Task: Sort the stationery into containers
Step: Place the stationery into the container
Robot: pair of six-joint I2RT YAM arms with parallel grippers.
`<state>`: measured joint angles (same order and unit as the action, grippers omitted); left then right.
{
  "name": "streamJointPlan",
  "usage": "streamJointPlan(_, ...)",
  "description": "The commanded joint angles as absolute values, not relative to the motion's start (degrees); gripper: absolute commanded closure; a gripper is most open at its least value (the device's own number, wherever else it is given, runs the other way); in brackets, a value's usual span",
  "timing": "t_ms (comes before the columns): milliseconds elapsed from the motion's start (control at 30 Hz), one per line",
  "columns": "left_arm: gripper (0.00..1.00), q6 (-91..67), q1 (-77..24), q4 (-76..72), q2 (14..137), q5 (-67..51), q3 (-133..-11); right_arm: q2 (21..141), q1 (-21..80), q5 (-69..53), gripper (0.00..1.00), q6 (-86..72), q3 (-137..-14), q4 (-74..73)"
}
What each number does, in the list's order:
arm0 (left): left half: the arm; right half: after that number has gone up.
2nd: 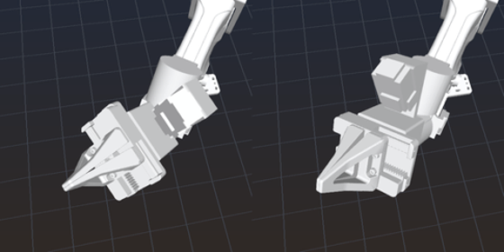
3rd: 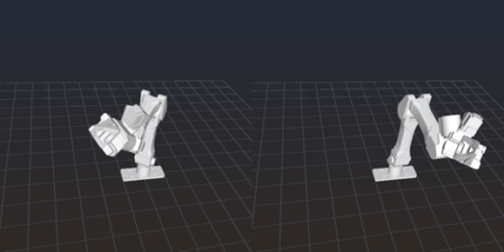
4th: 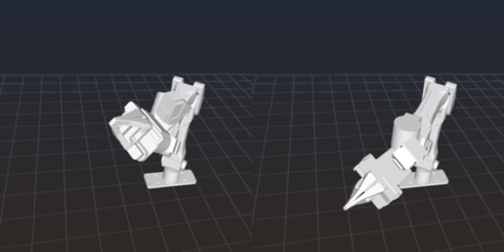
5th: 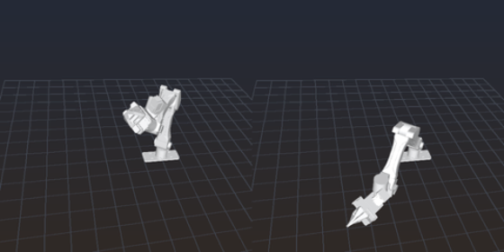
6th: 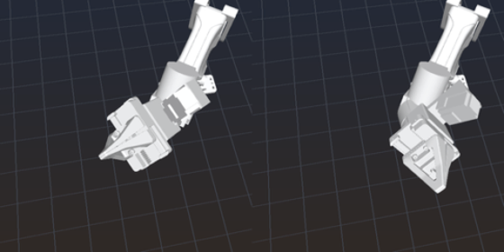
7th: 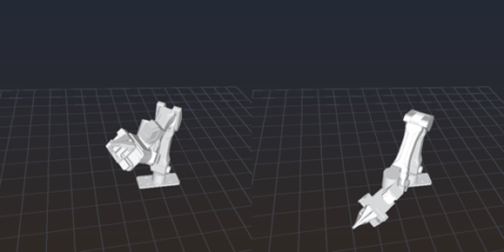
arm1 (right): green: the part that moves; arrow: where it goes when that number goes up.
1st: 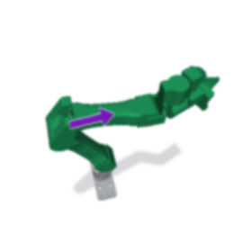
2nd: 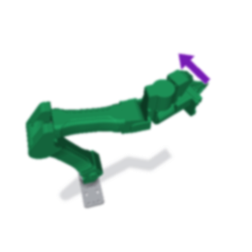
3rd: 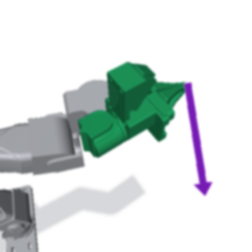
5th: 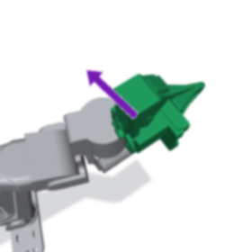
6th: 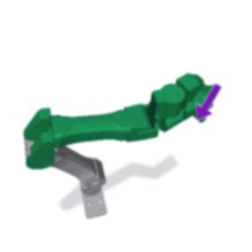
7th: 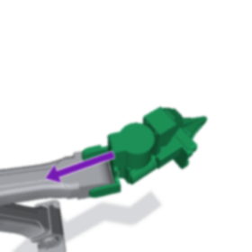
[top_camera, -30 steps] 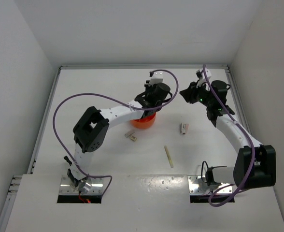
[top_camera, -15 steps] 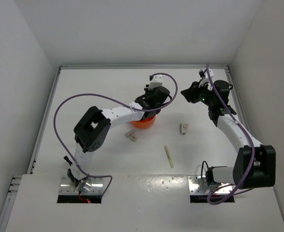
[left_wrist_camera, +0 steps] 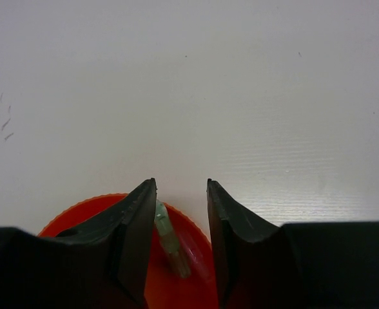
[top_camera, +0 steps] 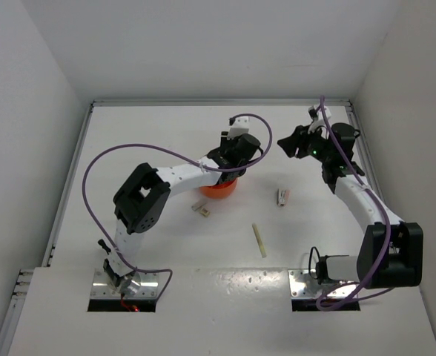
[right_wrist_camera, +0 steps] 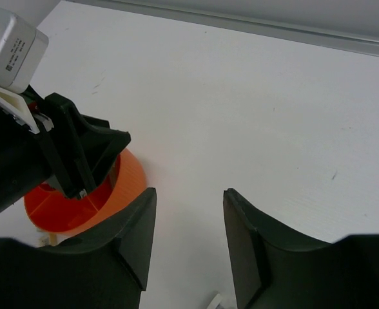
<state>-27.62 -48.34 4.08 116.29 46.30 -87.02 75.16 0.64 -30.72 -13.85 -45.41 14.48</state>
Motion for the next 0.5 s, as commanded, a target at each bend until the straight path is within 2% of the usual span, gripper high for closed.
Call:
streamJointPlan(0,0.57,-27.2,-48.4,3.7,115.2,46.8,-89.1,75.3,0.1,-32.3,0.52,-14.3,-45.6,16.1)
streamJointPlan(100,0.54,-25.8,-48.4,3.7,115.2,46.8,-91.6,75.9,-0.4,-32.9,0.46,-12.1,-47.3,13.1)
streamJointPlan(167,0.54,-24.2,-48.4,4.2,114.6,46.8,-93.3,76.6,-0.4,-32.9,0.48,-9.8,-49.4,7.7)
streamJointPlan(200,0.54,-24.2,-48.4,4.2,114.6,46.8,-94.9,77.4,-0.4,-32.9,0.51,-5.9,-51.4,4.9)
streamJointPlan(233,0.54,-23.3,-48.4,4.2,113.7,46.8,-95.7,78.0,-0.4,-32.9,0.67,-3.6,-52.6,2.0)
streamJointPlan(300,0.63,-22.5,-47.9,4.2,111.1,46.8,-96.3,79.4,-0.4,-32.3,0.91,1.6,-56.5,-9.8)
streamJointPlan(333,0.79,-22.5,-47.9,4.2,110.0,46.1,-97.0,81.3,-0.4,-31.7,1.00,6.6,-57.7,-13.9)
streamJointPlan(367,0.85,-22.5,-47.9,3.6,108.7,45.4,-97.0,82.2,-0.4,-30.7,1.00,8.2,-58.5,-20.5)
streamJointPlan(400,0.87,-22.5,-47.9,3.6,105.8,44.7,-97.0,83.0,-0.4,-30.2,0.94,9.7,-59.2,-23.4)
streamJointPlan(433,0.87,-22.5,-47.9,3.6,104.2,42.7,-95.9,83.8,-0.4,-29.5,0.69,11.7,-60.1,-25.9)
streamJointPlan(467,0.87,-22.5,-47.9,3.6,102.4,41.8,-94.9,85.2,-0.4,-28.1,0.59,12.6,-60.1,-30.0)
